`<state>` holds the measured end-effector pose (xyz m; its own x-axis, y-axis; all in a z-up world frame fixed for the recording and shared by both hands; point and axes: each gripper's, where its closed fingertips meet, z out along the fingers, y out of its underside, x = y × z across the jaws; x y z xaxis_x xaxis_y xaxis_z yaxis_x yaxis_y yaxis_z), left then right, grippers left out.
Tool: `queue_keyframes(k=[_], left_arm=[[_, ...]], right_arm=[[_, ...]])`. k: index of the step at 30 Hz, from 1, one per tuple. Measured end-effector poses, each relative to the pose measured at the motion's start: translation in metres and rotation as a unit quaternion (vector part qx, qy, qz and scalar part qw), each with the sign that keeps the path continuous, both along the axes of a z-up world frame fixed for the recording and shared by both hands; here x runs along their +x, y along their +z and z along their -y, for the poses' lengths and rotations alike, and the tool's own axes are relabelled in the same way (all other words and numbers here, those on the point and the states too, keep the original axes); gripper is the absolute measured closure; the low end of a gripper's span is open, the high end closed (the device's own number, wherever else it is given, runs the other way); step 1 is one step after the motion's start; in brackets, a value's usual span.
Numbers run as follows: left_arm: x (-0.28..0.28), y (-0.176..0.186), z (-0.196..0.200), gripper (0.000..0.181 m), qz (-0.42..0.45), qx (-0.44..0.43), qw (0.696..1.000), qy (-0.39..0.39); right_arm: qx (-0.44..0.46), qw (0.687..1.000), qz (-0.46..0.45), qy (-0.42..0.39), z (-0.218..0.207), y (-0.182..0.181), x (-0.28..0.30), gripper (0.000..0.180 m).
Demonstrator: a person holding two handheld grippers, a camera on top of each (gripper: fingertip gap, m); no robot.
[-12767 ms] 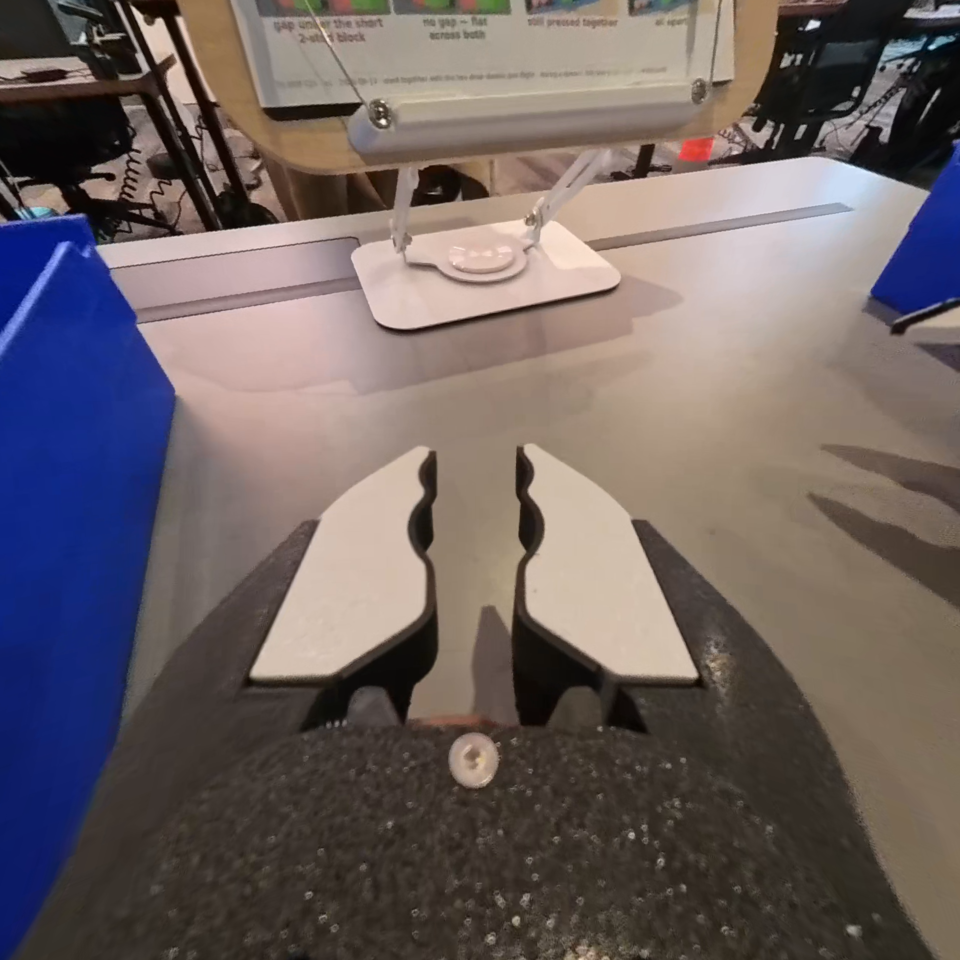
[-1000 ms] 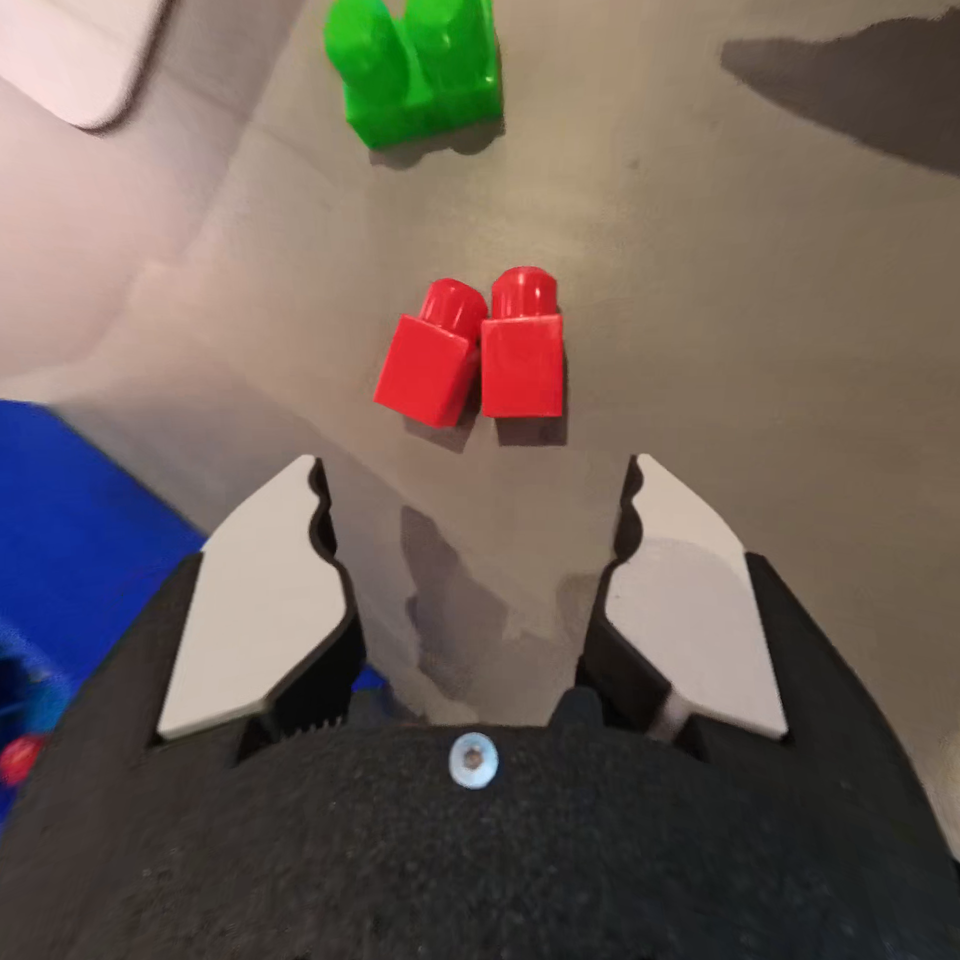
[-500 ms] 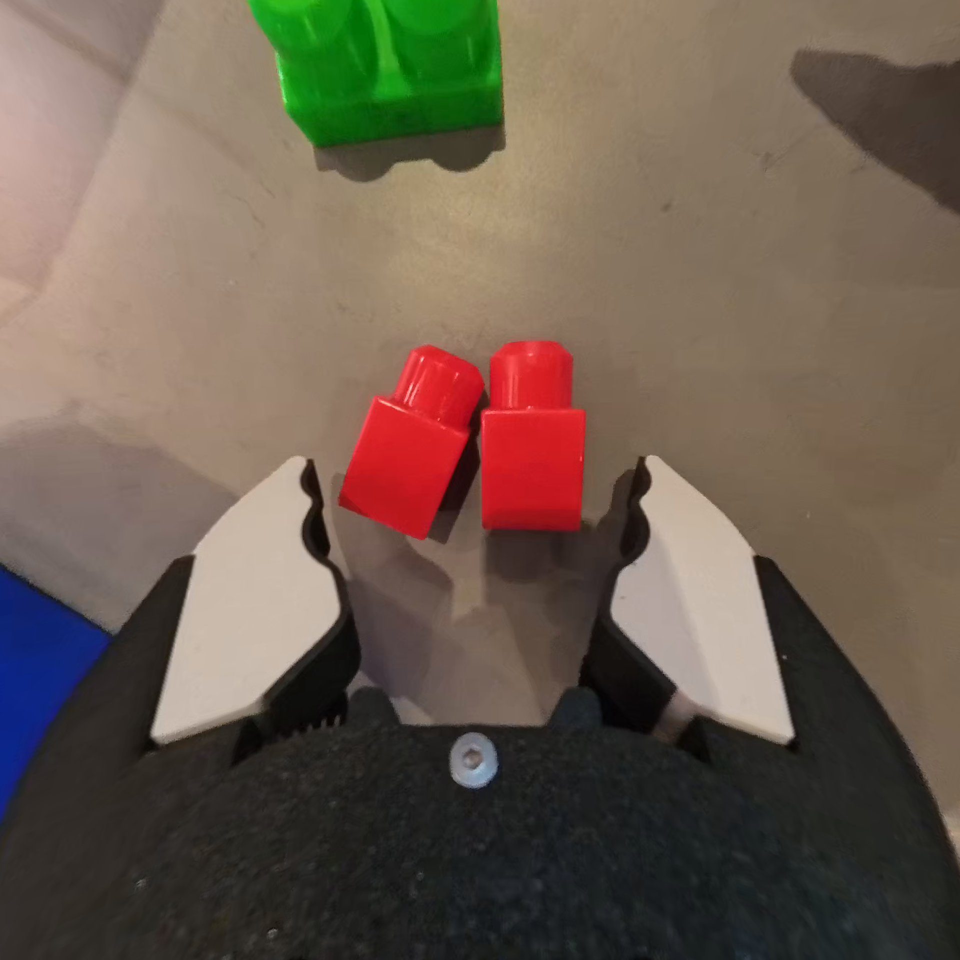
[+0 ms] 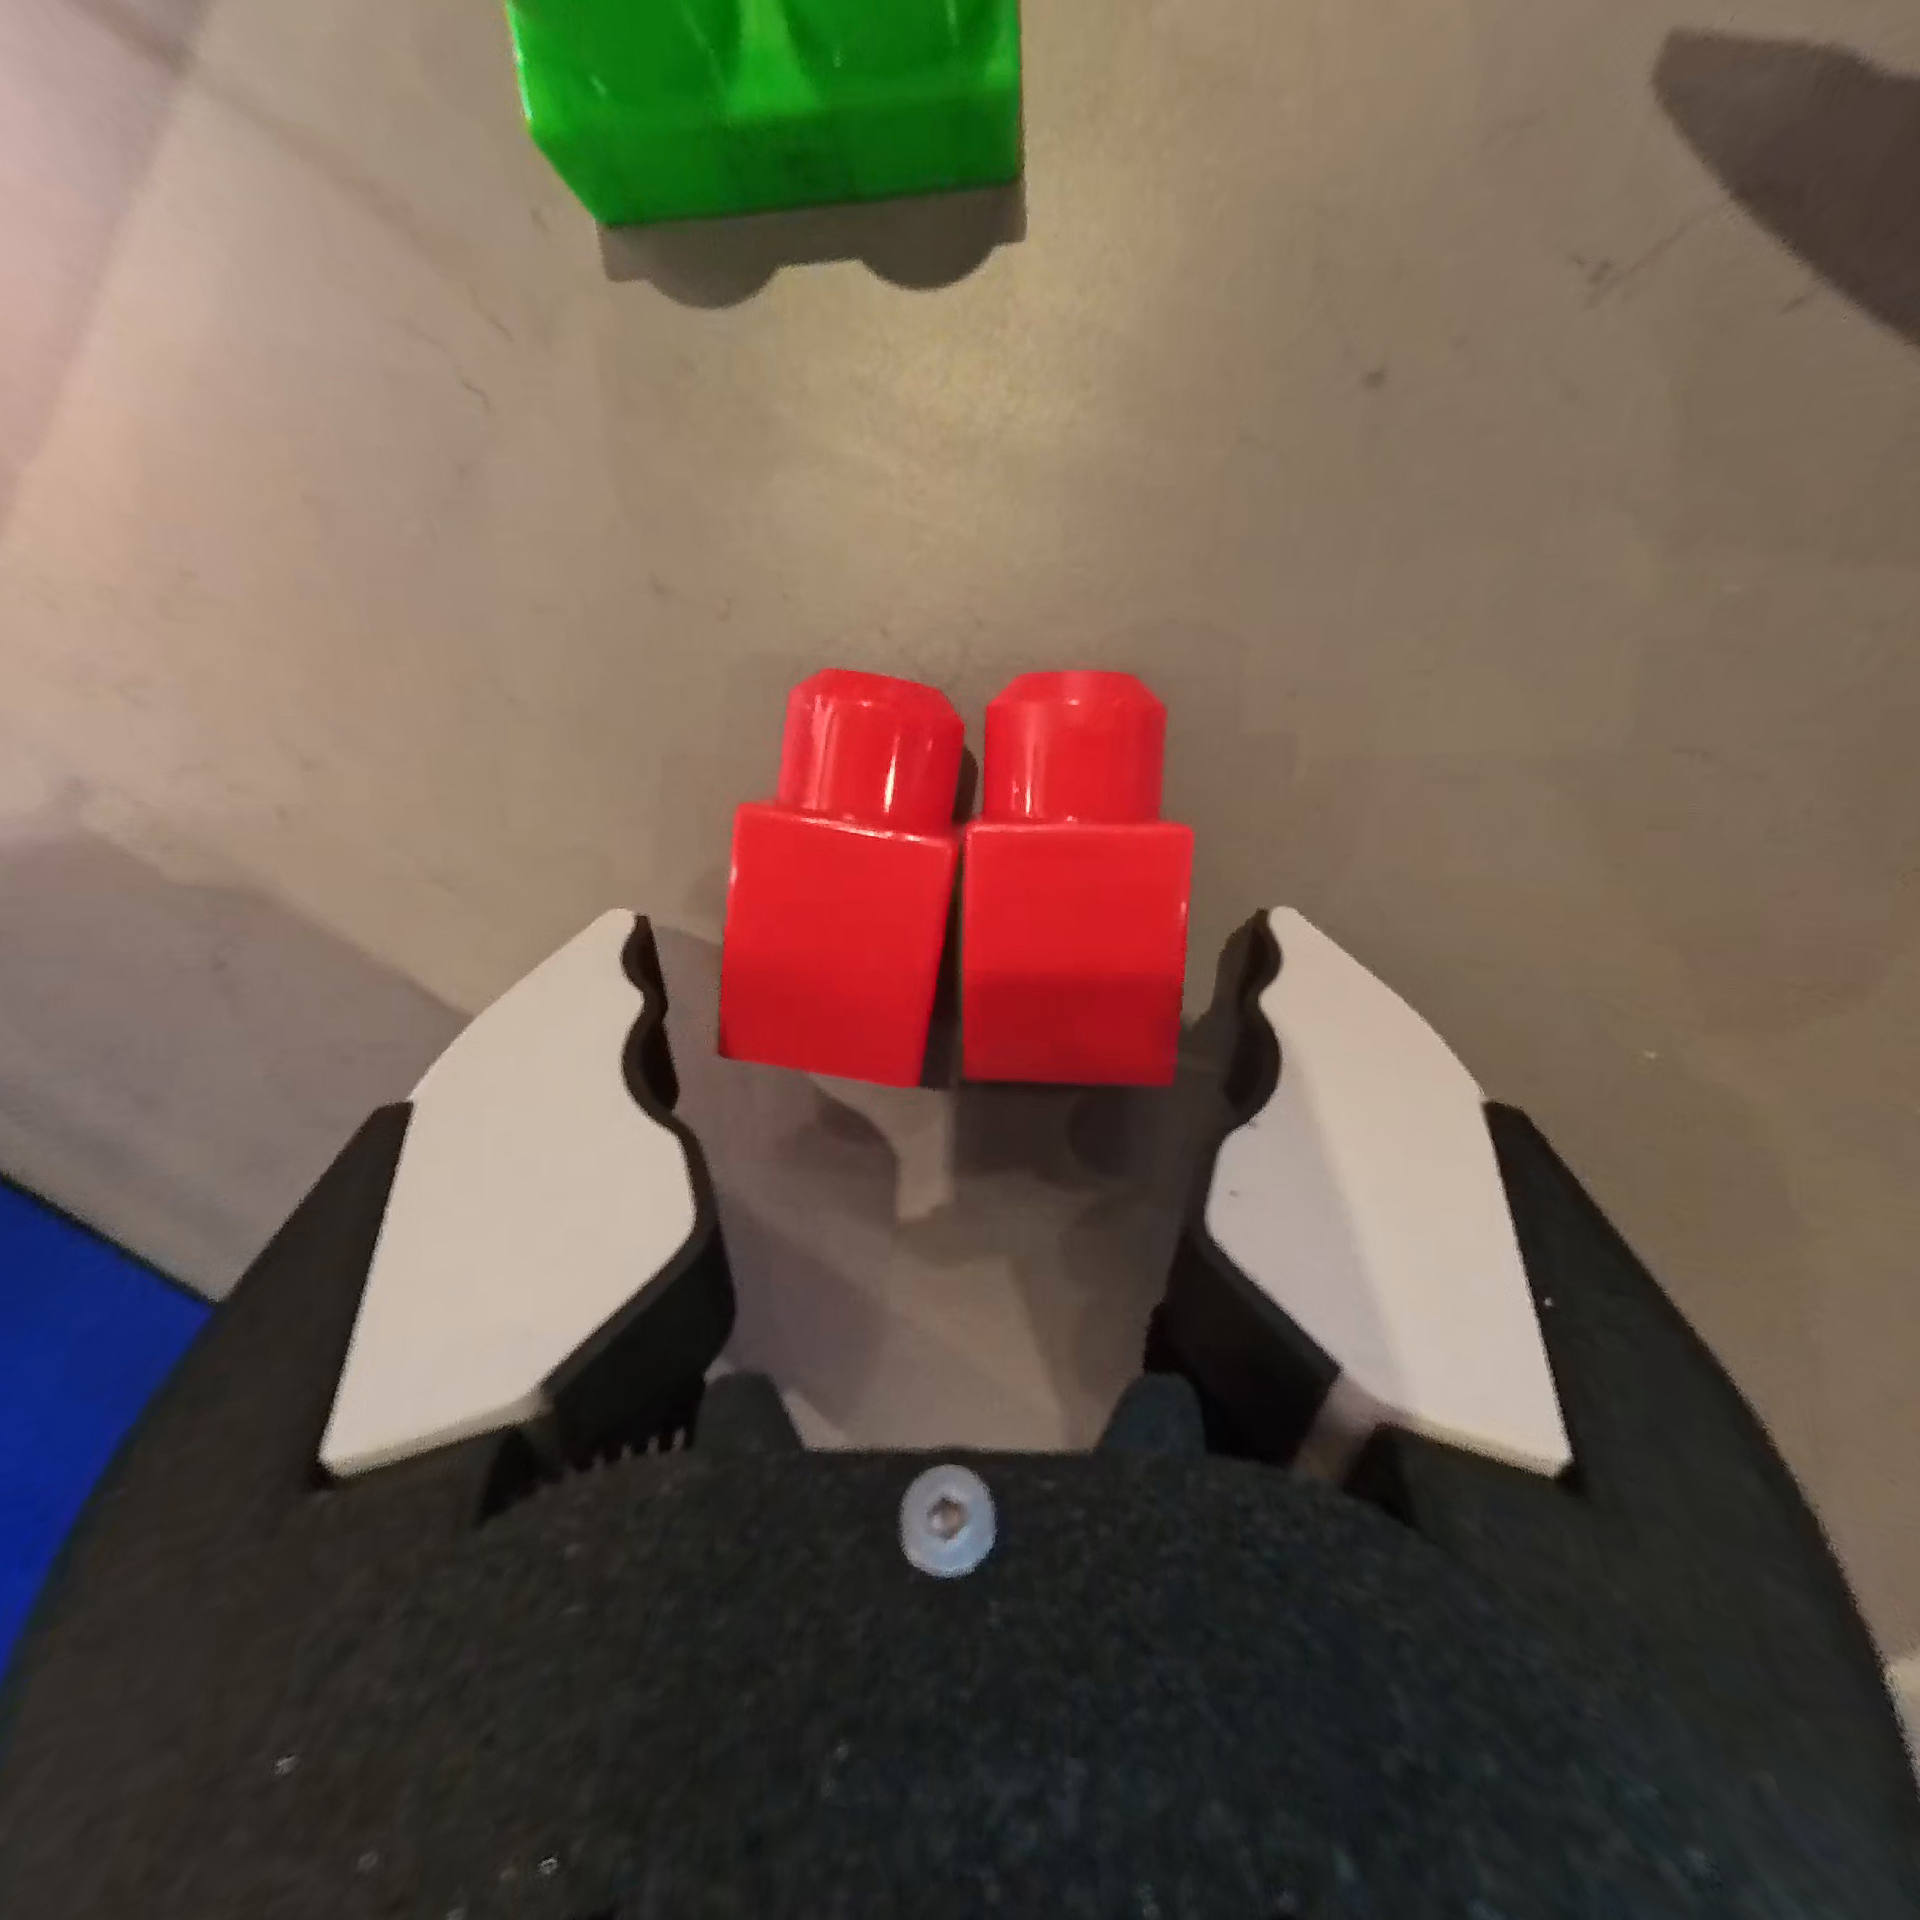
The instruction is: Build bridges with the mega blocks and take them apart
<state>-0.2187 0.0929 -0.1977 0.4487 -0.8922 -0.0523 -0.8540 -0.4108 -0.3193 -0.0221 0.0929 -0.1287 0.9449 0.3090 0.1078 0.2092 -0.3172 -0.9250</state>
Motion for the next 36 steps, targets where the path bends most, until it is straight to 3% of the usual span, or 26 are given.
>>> queue_keyframes(k=[11, 23, 30, 36], left_arm=[[0.001, -0.001, 0.004, 0.106, 0.008, -0.026, 1.000, -0.004], [0.013, 0.002, 0.015, 0.106, 0.047, -0.010, 0.998, -0.039], [0.024, 0.021, 0.018, 0.106, 0.114, 0.084, 0.989, -0.049], [0.017, 0.036, 0.004, 0.106, 0.192, 0.176, 0.965, -0.012]], right_arm=[[-0.001, 1.000, -0.002, -0.001, 0.000, 0.000, 0.001, 0.120], [-0.001, 1.000, -0.002, -0.002, 0.000, 0.000, 0.001, 0.120], [-0.001, 1.000, -0.001, -0.003, 0.000, 0.000, 0.002, 0.120], [-0.003, 1.000, 0.001, 0.003, 0.000, -0.001, -0.002, 0.120]])
